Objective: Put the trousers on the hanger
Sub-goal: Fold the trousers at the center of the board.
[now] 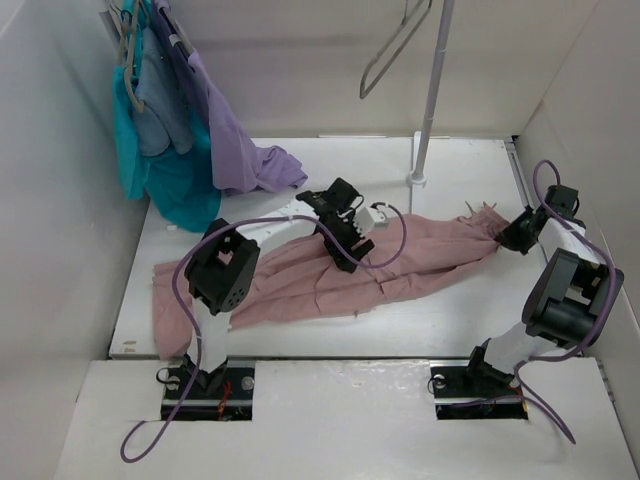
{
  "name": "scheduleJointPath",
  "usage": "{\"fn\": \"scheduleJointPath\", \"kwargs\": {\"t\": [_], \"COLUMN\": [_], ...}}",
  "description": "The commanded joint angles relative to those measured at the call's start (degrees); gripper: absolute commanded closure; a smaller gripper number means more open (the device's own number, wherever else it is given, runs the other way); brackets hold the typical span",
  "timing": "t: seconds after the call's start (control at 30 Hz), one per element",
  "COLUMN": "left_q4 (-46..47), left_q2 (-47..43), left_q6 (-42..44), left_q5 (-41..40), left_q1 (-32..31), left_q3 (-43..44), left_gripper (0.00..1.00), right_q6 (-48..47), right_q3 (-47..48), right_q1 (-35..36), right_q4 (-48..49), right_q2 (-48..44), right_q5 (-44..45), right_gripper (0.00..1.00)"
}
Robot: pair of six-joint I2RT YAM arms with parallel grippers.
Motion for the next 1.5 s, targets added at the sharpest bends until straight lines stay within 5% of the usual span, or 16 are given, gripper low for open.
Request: {"fn": "scheduleJointPath", "kwargs": {"t": [0.0, 0.23, 0.47, 0.53, 0.6, 0.73, 0.8, 0.83, 1.13, 1.27, 1.47], "left_q4": [-1.82, -3.05, -0.32, -0.85, -2.08, -2.61, -2.61, -2.61, -8.32, -6.92, -4.2], "left_q2": [-1.83, -7.52, -14.92, -13.97, -11.6, -12.01, -13.42, -15.61, -36.88, -44.27, -44.28], "left_q6": [1.11, 3.57, 6.64, 6.65, 6.65, 6.12, 6.12, 6.12, 7.61, 4.55, 3.31], "left_q5": [2.28, 0.28, -14.05, -16.08, -16.09, -15.39, -15.39, -15.39, -7.04, -11.15, -16.79], "left_q1": [-0.65, -4.33, -17.44, -21.91, -23.32, -23.33, -23.33, -21.93, -14.11, -4.81, 17.26], "left_q3": [0.79, -4.64, -17.4, -19.16, -19.68, -19.68, -19.16, -19.16, -18.09, -24.41, -34.26], "left_gripper": [0.38, 1.0, 1.0, 0.66, 0.5, 0.32, 0.16, 0.0, 0.0, 0.0, 0.04], "right_q6": [-1.04, -1.04, -1.04, -1.04, -1.04, -1.04, -1.04, -1.04, -2.8, -2.8, -5.43], "right_q3": [2.45, 2.45, 3.07, 3.68, 4.2, 4.82, 4.82, 5.43, 13.08, 17.3, 25.19], "right_q1": [-0.13, -0.13, -0.13, -0.13, -0.13, -0.13, -0.13, -0.13, -0.13, -0.13, 5.12], "right_q4": [0.38, 0.38, 0.91, 0.91, 0.91, 0.91, 0.91, 1.6, -0.76, -2.17, -3.4], "right_q2": [-1.58, -1.58, -1.05, -1.05, -1.05, -2.19, -3.77, -4.47, -11.76, -15.19, -20.64], "right_q5": [1.18, 1.18, 2.23, 2.23, 2.23, 2.23, 2.23, 2.75, 11.89, 13.04, 22.16], "right_gripper": [1.0, 1.0, 1.0, 1.0, 1.0, 1.0, 1.0, 1.0, 1.0, 1.0, 1.0]}}
